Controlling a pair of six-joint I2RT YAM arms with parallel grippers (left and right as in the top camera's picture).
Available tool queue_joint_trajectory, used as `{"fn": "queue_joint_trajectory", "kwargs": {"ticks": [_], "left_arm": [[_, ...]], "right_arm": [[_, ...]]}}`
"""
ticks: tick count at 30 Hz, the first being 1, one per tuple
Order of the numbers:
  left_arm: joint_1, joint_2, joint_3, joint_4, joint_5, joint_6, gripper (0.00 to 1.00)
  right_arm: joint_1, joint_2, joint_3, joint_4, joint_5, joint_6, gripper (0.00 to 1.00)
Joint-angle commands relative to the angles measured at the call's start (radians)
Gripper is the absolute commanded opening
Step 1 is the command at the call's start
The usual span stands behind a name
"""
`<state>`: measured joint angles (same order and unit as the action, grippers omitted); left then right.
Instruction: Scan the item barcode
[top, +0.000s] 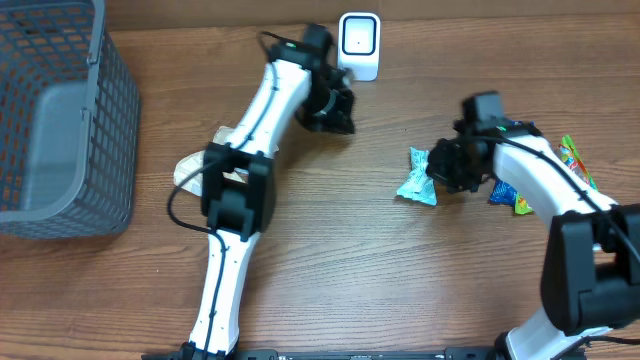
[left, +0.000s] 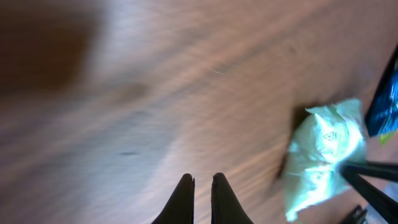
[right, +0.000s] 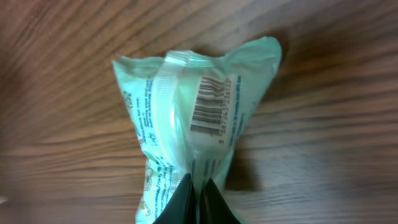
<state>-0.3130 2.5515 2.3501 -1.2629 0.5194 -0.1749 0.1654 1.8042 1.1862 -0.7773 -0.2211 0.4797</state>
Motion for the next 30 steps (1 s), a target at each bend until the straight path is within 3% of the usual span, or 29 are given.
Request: {"fn": "queue_joint_trajectory", "kwargs": {"ticks": [1, 6, 16, 25, 28, 30], "left_arm": [[0.02, 0.005, 0.008, 0.0, -0.006, 0.042, 0.04], [0.026, 0.005, 0.007, 0.012, -0.066, 0.042, 0.04], [0.026, 0.005, 0.007, 0.032, -0.109, 0.041, 0.04], [0.026, 0.005, 0.007, 0.04, -0.109, 0.041, 0.04], [0.026, 0.005, 0.007, 0.04, -0.109, 0.041, 0.04], [0.026, 0.005, 0.007, 0.039, -0.108, 0.041, 0.04]], "right_arm": [[0.146, -0.004, 0.14, -0.085, 0.45, -0.042, 0.04], [0.369, -0.002, 0.207, -0.151, 0.866, -0.039, 0.04], [0.639, 0.127, 0.207, -0.247, 1.195, -0.065, 0.04], [0.855, 0.177, 0.207, -0.162, 1.3, -0.118, 0.04], [0.88, 0.176, 0.211, -0.154, 1.294, -0.1, 0.43], [0.879, 0.163, 0.226, -0.183, 1.26, 0.01, 0.6]]}}
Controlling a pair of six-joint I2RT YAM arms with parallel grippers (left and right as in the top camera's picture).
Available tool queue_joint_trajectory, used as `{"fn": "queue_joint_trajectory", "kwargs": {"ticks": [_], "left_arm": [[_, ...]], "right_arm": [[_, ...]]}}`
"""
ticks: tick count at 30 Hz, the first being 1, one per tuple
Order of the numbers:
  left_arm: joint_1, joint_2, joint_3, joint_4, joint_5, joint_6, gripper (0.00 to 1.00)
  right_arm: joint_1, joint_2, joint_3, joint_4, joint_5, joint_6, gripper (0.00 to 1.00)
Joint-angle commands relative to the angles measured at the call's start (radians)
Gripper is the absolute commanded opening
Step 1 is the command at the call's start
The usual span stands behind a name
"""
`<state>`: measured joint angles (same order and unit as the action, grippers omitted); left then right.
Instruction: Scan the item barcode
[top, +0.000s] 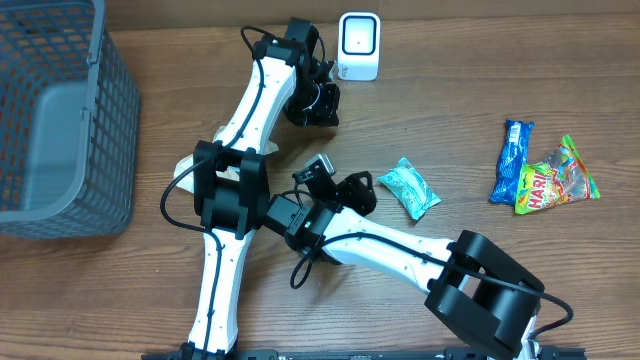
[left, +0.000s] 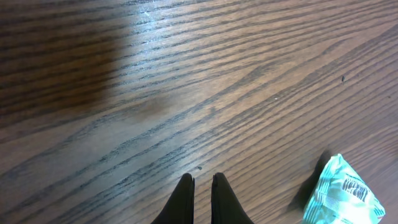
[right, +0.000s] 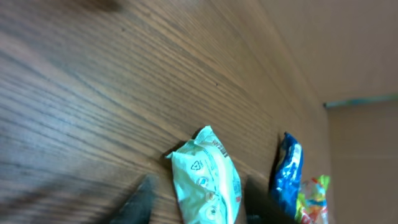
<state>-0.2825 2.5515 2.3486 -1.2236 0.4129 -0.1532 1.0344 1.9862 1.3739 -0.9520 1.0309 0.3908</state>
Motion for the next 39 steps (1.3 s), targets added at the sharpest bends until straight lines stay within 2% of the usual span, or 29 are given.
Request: {"fn": "queue_joint_trajectory", "kwargs": {"ticks": [1, 4, 9, 12, 14, 17, 20, 24, 25, 27, 29, 34, 39], "left_arm": [[-0.005, 0.005, 0.008, 0.0, -0.002, 0.02, 0.04], [-0.005, 0.005, 0.008, 0.001, -0.003, 0.02, 0.05], [-0.006, 0.005, 0.008, 0.002, -0.008, 0.02, 0.05], [-0.006, 0.005, 0.008, 0.001, -0.037, 0.019, 0.09], [-0.006, 0.005, 0.008, 0.001, -0.056, 0.019, 0.11], [-0.006, 0.005, 0.008, 0.002, -0.072, 0.019, 0.15], [-0.006, 0.005, 0.008, 0.009, -0.087, 0.019, 0.16], [0.002, 0.005, 0.008, 0.032, -0.087, 0.007, 0.19], [0.003, 0.005, 0.008, 0.037, -0.087, -0.002, 0.19], [0.007, 0.005, 0.008, 0.052, -0.087, -0.005, 0.21], [0.009, 0.005, 0.008, 0.064, -0.088, -0.005, 0.22], [0.021, 0.005, 0.008, 0.101, -0.088, -0.006, 0.25], [0.057, 0.005, 0.008, 0.127, -0.087, -0.053, 0.27]], "right_arm": [[-0.005, -0.034, 0.057, -0.042, -0.049, 0.163, 0.63], [-0.079, -0.092, 0.105, -0.113, -0.249, 0.281, 0.66], [-0.314, -0.199, 0.112, -0.129, -0.708, 0.29, 0.74], [-0.479, -0.21, 0.111, -0.179, -0.969, 0.266, 0.74], [-0.558, -0.209, 0.095, -0.201, -1.052, 0.179, 0.67], [-0.605, -0.209, 0.046, -0.198, -1.023, 0.06, 0.65], [-0.585, -0.209, 0.001, -0.149, -0.949, -0.09, 0.64], [-0.526, -0.209, -0.018, -0.059, -0.784, -0.167, 0.61], [-0.509, -0.208, -0.024, -0.03, -0.753, -0.189, 0.56], [-0.459, -0.198, -0.032, 0.026, -0.671, -0.243, 0.37], [-0.421, -0.178, -0.032, 0.051, -0.615, -0.274, 0.37], [-0.351, -0.106, -0.032, 0.067, -0.574, -0.341, 0.5], [-0.32, -0.027, -0.032, 0.008, -0.504, -0.34, 0.51]]}}
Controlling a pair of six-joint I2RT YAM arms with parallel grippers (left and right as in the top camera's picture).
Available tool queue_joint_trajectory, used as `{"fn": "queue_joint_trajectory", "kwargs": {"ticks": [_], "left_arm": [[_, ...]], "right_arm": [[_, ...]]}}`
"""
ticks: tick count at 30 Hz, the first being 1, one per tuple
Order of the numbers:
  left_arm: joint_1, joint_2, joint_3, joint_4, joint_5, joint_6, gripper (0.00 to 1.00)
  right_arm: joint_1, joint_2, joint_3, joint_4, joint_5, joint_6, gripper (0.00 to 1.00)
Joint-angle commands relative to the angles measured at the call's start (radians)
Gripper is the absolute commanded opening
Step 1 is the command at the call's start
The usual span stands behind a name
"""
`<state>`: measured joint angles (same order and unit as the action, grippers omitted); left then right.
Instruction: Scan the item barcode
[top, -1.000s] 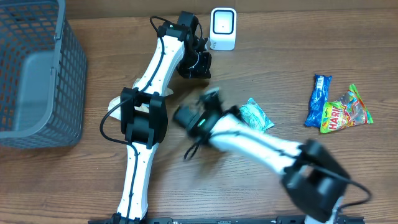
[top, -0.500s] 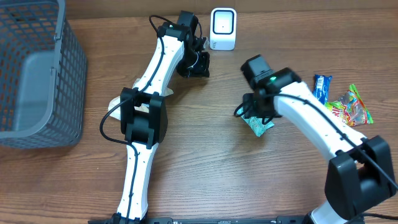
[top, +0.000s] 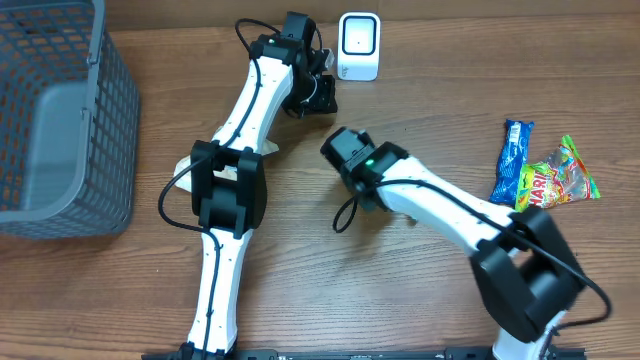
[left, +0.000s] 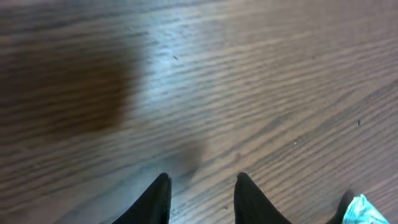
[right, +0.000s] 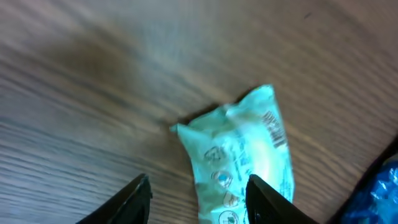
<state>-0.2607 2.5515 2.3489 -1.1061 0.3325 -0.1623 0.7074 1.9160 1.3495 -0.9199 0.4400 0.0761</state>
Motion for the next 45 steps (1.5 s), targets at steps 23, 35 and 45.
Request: {"fn": "queue_joint_trajectory", "kwargs": {"ticks": [23, 35, 45], "left_arm": [[0.06, 0.006, 0.007, 0.006, -0.003, -0.051, 0.25], [0.06, 0.006, 0.007, 0.006, -0.034, -0.051, 0.44], [0.06, 0.006, 0.007, 0.003, -0.052, -0.051, 1.0]], "right_arm": [[-0.026, 0.164, -0.008, -0.055, 0.177, -0.025, 0.5], [-0.077, 0.164, -0.008, -0.038, 0.142, -0.024, 0.04], [-0.133, 0.111, 0.171, -0.111, -0.175, 0.051, 0.04]]}}
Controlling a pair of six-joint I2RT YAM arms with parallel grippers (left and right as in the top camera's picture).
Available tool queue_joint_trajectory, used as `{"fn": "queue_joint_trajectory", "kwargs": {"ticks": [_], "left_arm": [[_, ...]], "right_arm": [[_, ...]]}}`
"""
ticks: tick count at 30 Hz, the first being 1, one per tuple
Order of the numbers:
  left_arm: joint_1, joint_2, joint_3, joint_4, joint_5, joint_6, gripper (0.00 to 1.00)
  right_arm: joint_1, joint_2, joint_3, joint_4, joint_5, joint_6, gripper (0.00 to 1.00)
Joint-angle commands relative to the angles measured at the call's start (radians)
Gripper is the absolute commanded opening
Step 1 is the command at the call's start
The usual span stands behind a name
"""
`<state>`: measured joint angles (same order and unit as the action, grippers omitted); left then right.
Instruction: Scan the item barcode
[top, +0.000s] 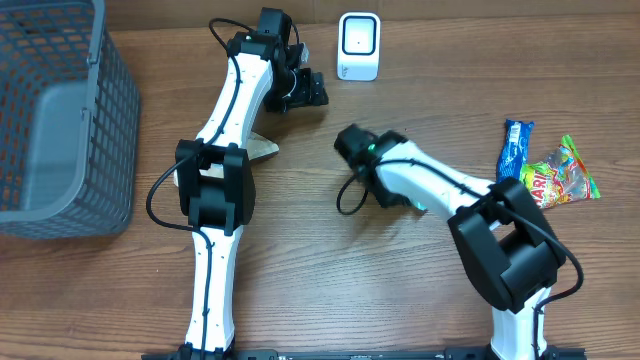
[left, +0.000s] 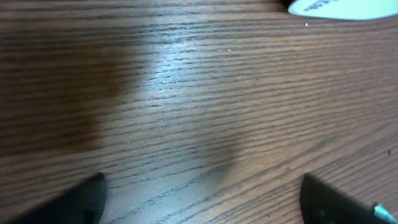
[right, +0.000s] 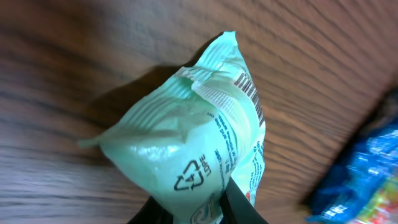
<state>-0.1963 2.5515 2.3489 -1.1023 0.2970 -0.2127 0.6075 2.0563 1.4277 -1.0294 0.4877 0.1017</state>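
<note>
A mint-green snack packet (right: 186, 124) fills the right wrist view, with its barcode (right: 249, 93) along the upper right edge. My right gripper (right: 193, 214) is shut on its lower end, just above the wood. In the overhead view the right arm covers the packet, except for a green sliver (top: 421, 206). The white scanner (top: 358, 45) stands at the table's far edge. My left gripper (top: 303, 90) sits just left of the scanner. It is wide open (left: 205, 208) over bare wood, and the scanner's white base (left: 339, 6) shows at the top right of its view.
A grey mesh basket (top: 60, 120) stands at the far left. A blue snack packet (top: 510, 150) and a colourful gummy bag (top: 560, 178) lie at the right. A beige item (top: 262, 150) lies under the left arm.
My right gripper was open over the mint packet and is now shut on it. My left gripper has opened wider and shifted left, and the scanner's base now shows in its view.
My right gripper was first shut on the mint packet, barcode up, near the other snacks, and the left gripper was shut. Then the packet lay released mid-table with the right fingers open beside it. Later both grippers were open, the right above the packet. Now it grips the packet again.
</note>
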Motion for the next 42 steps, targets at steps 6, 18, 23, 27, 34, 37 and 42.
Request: {"fn": "queue_joint_trajectory", "kwargs": {"ticks": [6, 18, 23, 27, 34, 37, 42], "left_arm": [[-0.005, 0.006, 0.007, 0.0, -0.016, -0.001, 1.0], [0.0, 0.006, 0.007, -0.051, -0.131, -0.001, 1.0], [0.027, 0.006, 0.007, -0.081, -0.12, -0.003, 1.0], [0.05, 0.006, 0.007, -0.106, -0.121, -0.005, 1.0], [0.063, 0.006, 0.007, -0.119, -0.122, -0.005, 1.0], [0.063, 0.006, 0.007, -0.119, -0.122, -0.005, 1.0], [0.062, 0.006, 0.007, -0.119, -0.122, -0.005, 1.0]], "right_arm": [[-0.14, -0.077, 0.273, -0.071, -0.579, 0.025, 0.04], [-0.387, -0.08, 0.317, 0.029, -1.396, -0.02, 0.04], [-0.462, -0.073, 0.317, 0.38, -1.56, 0.203, 0.03], [-0.463, -0.028, 0.317, 0.738, -1.592, 0.481, 0.03], [-0.459, 0.156, 0.319, 1.352, -1.56, 0.956, 0.03], [-0.456, 0.24, 0.322, 1.439, -1.495, 1.033, 0.03], [-0.448, 0.335, 0.322, 1.469, -1.426, 1.031, 0.03]]}}
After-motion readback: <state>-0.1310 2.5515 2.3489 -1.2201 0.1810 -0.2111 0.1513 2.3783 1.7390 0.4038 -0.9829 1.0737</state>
